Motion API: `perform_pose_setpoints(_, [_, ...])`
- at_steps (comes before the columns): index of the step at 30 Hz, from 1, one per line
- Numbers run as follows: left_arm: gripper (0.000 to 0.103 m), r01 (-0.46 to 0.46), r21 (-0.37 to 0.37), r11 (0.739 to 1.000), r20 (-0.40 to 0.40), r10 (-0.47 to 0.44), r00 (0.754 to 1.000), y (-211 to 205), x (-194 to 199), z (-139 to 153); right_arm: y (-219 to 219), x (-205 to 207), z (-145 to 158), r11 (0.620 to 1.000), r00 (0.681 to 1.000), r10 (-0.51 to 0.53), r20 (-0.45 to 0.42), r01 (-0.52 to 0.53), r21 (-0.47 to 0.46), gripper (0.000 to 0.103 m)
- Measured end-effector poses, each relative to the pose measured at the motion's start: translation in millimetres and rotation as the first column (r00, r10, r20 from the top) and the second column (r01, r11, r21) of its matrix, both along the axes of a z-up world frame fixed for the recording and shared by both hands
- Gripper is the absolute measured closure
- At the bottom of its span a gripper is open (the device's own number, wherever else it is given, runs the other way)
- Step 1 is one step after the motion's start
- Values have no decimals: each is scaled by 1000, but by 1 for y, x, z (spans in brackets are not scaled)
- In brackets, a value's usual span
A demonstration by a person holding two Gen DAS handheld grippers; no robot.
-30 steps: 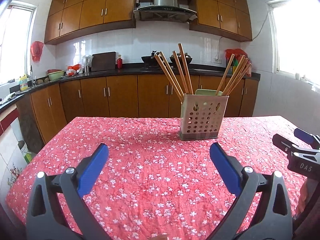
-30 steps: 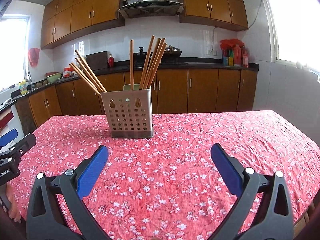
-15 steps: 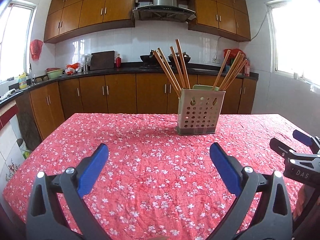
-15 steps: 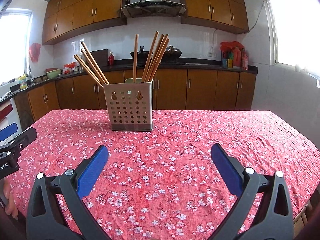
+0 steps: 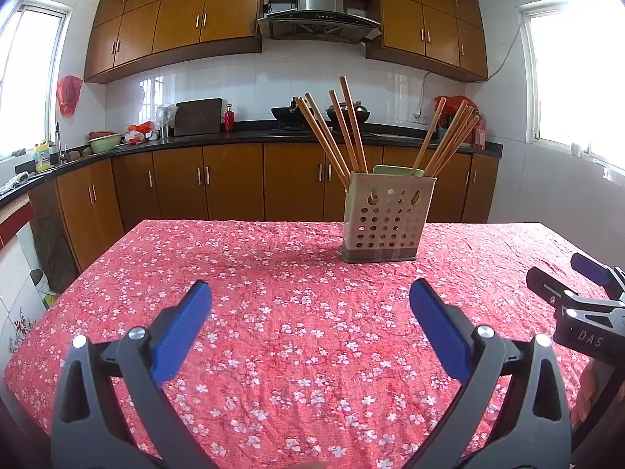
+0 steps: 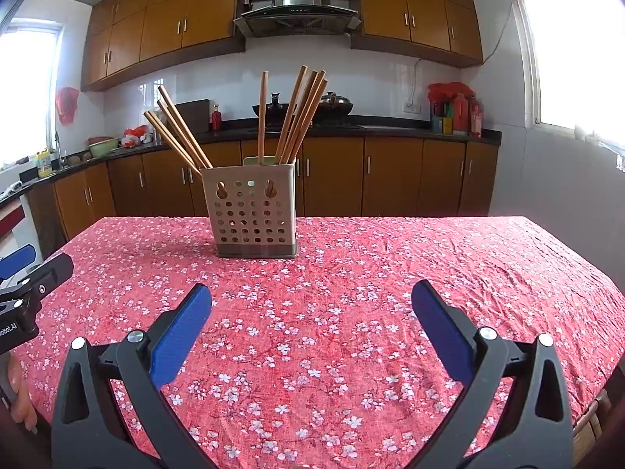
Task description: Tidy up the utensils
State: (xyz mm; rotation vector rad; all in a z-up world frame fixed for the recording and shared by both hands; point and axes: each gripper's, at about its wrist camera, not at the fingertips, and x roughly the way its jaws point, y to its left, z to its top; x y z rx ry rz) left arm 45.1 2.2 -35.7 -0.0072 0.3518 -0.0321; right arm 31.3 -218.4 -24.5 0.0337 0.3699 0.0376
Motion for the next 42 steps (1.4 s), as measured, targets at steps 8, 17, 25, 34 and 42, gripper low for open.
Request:
perform_pose_setpoints(8, [4,3,5,1000,1,-3,1000,0,0,1,0,0,0,1000,1000,-2,-3,2,5,2])
perform_pose_setpoints(17, [4,5,2,1000,-3,-5,1000,2,1,1,-1,1,-1,1000,1000,-4,-7,4,7,2])
perform_pose_setpoints(25, [4,6,2,1000,-3,-6,1000,3,1,0,-2,2,-2,1000,1000,-5,-11,5,12,2])
perform_pose_setpoints(34, [4,5,0,1000,-4,-5,1000,2,1,0,-2,2,-2,1000,1000,-6,-12,6,13,2])
perform_pose_setpoints(42, [4,6,1,1000,-3,-6,1000,3,1,1,-4,2,-2,1000,1000,-4,-13,4,13,2])
